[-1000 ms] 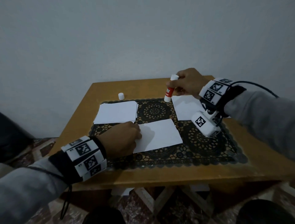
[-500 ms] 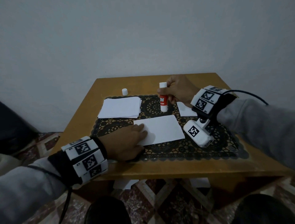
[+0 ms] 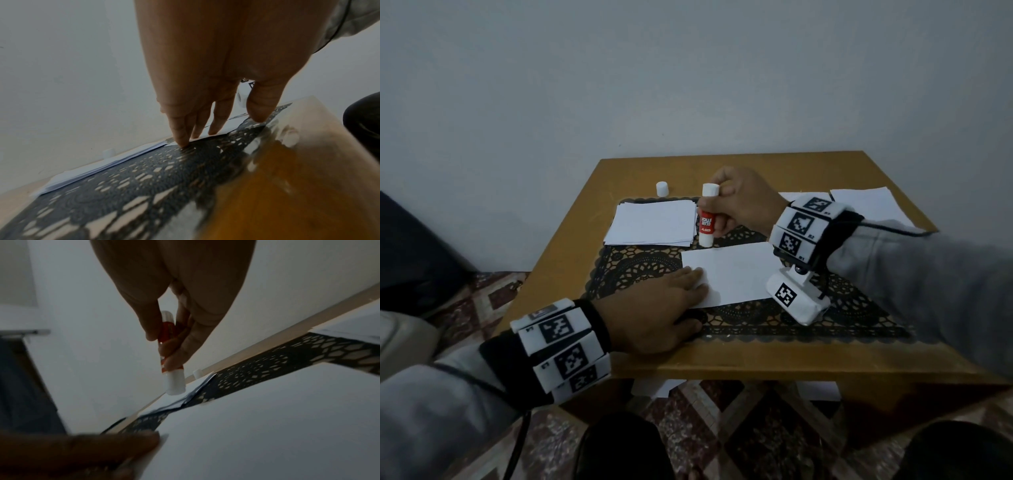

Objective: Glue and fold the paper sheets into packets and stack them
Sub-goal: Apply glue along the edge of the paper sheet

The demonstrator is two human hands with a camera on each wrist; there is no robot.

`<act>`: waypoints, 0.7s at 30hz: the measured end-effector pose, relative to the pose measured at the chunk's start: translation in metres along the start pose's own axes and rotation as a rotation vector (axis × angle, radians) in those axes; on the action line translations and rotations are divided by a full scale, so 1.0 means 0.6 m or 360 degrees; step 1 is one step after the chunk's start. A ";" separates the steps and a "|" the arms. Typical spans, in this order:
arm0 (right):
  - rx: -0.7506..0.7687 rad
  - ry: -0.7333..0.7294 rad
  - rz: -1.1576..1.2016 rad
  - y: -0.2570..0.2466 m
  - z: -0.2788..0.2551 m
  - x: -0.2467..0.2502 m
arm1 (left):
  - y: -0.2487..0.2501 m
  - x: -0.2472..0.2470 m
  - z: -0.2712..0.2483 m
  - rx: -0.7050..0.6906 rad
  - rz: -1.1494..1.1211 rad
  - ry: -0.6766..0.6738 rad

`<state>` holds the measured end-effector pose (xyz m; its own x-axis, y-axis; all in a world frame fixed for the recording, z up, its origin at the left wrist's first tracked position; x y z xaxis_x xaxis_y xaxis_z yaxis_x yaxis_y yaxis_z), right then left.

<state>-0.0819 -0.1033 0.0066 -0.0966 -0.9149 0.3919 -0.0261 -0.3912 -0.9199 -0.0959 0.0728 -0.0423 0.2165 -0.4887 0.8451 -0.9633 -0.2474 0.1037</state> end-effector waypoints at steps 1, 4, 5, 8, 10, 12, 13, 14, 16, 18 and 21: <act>-0.0004 -0.0035 -0.0073 -0.001 0.002 -0.009 | 0.001 0.002 0.001 -0.0003 0.0007 0.0006; -0.0033 -0.0081 -0.0185 0.001 0.009 -0.031 | -0.001 0.010 0.003 -0.0002 0.0013 0.0034; -0.0040 -0.0101 -0.0196 0.001 0.012 -0.038 | 0.000 0.012 0.004 -0.0002 0.0018 0.0042; -0.0049 -0.0160 -0.0262 0.002 0.015 -0.053 | 0.002 0.017 0.005 -0.0009 0.0031 0.0066; -0.0041 -0.0153 -0.0344 0.000 0.015 -0.057 | 0.003 0.019 0.005 0.0000 0.0020 0.0081; -0.0048 -0.0131 -0.0609 -0.006 0.013 -0.057 | 0.003 0.022 0.006 0.0010 0.0006 0.0093; -0.0056 -0.0122 -0.0803 -0.010 0.012 -0.057 | 0.003 0.024 0.006 0.0012 0.0004 0.0095; -0.0063 -0.0127 -0.0983 -0.013 0.012 -0.058 | 0.003 0.024 0.006 0.0015 0.0004 0.0089; -0.0098 -0.0206 -0.1248 -0.015 0.013 -0.059 | 0.003 0.023 0.008 0.0024 0.0002 0.0057; -0.0152 -0.0344 -0.1331 -0.006 0.013 -0.060 | 0.003 0.023 0.009 0.0027 -0.0010 0.0031; -0.0134 -0.0427 -0.1234 0.001 0.006 -0.057 | 0.000 0.029 0.012 0.0032 -0.0018 0.0037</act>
<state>-0.0750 -0.0727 -0.0072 0.2204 -0.3849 0.8963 -0.0631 -0.9226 -0.3807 -0.0910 0.0583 -0.0312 0.2232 -0.4663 0.8560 -0.9574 -0.2699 0.1027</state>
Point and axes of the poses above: each hand's wrist, its own z-axis towards the middle knuckle, its own x-axis out of the back of the hand, y = z × x, the point moved 5 cm from there along z, towards the middle knuckle, and after that the axes turned 14 degrees about -y, right-handed, at the moved point
